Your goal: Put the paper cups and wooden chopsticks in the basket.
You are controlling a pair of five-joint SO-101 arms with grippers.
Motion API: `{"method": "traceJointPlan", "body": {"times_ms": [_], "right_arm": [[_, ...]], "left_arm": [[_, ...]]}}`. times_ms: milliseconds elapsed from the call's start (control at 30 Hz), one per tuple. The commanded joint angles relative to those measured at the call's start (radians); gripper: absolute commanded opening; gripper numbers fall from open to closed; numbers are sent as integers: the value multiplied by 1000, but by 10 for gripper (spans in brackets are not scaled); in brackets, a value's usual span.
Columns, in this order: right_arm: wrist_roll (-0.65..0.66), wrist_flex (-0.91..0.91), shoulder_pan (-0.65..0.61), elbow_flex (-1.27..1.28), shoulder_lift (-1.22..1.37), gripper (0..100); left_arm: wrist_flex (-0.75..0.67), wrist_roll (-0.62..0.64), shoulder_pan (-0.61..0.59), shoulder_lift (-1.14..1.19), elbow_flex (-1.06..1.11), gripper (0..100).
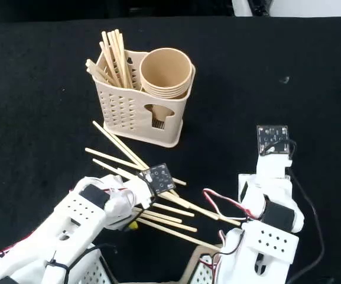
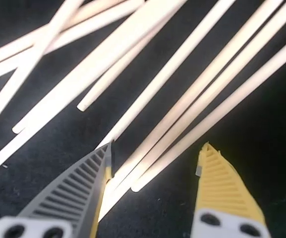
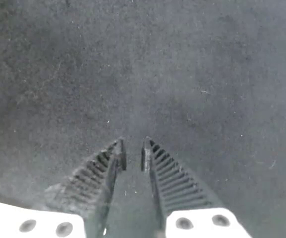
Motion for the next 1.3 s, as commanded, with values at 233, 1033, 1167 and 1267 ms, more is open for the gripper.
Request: {"method": "traceJointPlan", "body": {"times_ms": [233,1033,1167,1267], "right_arm": [[-8,-26,-15,-1,-18,70],[-8,-26,-15,-1,-18,70],[-8,-26,-15,-1,-18,70],[-8,-26,-15,-1,-18,70]], "left_arm": [[-23,-6,-8,-6,5,141],[296,57,127,-18,-176,30],[302,35,93,-11,-176,30],[321,-117,19,-8,-156,30]]}}
